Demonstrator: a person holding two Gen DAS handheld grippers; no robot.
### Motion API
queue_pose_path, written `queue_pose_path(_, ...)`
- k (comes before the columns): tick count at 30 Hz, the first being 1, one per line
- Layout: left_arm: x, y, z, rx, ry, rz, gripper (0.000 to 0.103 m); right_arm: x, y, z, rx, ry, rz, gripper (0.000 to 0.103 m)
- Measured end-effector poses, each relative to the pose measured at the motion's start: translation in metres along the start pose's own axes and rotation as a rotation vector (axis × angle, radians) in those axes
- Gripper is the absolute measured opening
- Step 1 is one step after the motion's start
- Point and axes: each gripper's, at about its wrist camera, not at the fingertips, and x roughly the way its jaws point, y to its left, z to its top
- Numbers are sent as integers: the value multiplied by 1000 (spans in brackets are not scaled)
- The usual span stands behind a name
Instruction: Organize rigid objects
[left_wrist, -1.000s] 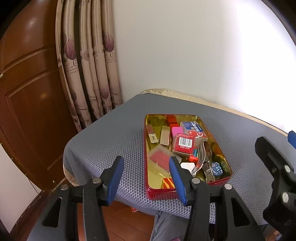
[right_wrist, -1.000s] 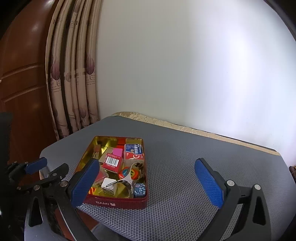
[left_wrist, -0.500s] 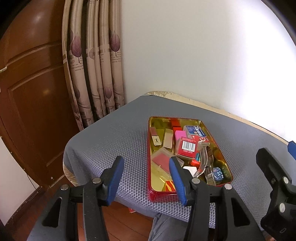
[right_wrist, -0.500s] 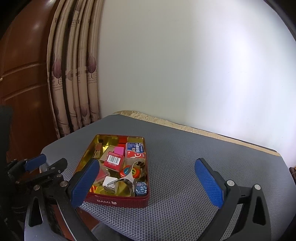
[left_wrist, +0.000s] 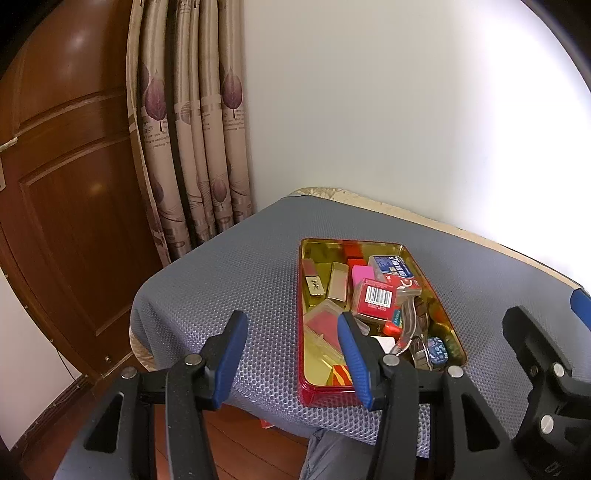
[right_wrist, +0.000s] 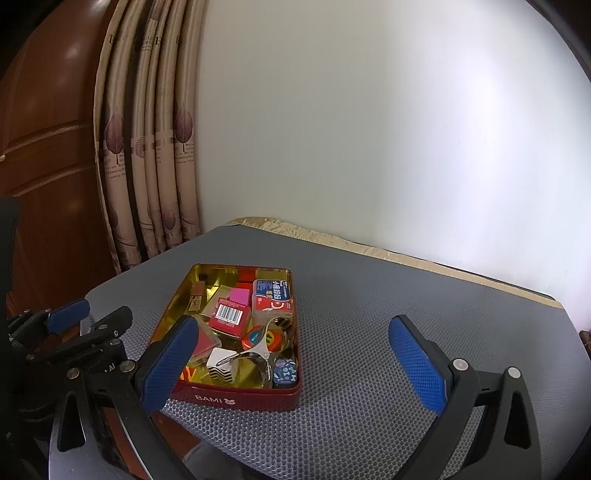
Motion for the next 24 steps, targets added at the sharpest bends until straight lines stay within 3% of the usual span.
queue_pose_path(24, -1, 1, 1, -3, -4, 30, 52, 7, -2, -4, -1, 18, 0, 102)
